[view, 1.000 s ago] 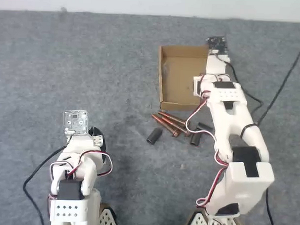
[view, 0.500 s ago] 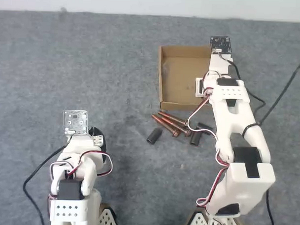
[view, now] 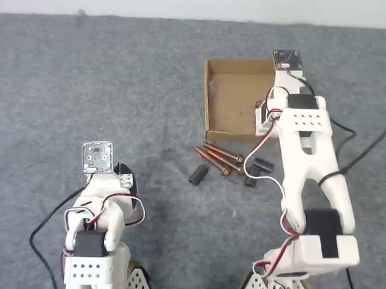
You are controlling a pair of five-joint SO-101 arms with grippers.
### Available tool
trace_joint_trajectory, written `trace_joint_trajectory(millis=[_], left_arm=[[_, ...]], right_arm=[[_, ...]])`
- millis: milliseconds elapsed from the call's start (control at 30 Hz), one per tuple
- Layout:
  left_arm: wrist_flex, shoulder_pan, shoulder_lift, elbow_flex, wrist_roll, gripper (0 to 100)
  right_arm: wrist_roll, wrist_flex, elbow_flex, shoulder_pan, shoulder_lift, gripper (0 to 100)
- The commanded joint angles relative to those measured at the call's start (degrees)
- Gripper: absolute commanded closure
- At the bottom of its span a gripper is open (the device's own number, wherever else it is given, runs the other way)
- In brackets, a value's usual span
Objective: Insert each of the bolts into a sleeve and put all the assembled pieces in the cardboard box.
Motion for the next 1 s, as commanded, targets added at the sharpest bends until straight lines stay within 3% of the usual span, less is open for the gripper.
trace_joint_trajectory(millis=[0, 133, 300, 433, 600, 767, 967], left_arm=[[-0.18, 0.09, 0.53, -0.48, -0.53, 99], [-0.18, 0.18, 0.53, -0.48, -0.53, 99], [-0.18, 0.18, 0.53, -0.48, -0.53, 99], [-0.09, 0.09, 0.53, -0.48, -0.53, 99], [-0.09, 0.18, 0.53, -0.48, -0.53, 99], [-0.09, 0.18, 0.53, -0.48, -0.53, 99], [-0.09, 0.18, 0.53, -0.48, -0.53, 99]], right_arm=[[3.78, 8.84, -2.9, 0.75, -5.41, 99.3], [7.82, 14.81, 1.23, 0.22, -7.96, 99.2], [8.35, 14.64, 9.05, -0.04, -10.86, 99.2], [15.38, 14.29, 15.47, 0.13, -12.18, 99.2], [17.85, 8.31, 18.2, 3.82, -16.04, 99.2], [33.41, 7.96, 18.73, 2.77, -16.84, 99.1], [36.13, -0.48, 20.75, 2.42, -16.75, 95.7]])
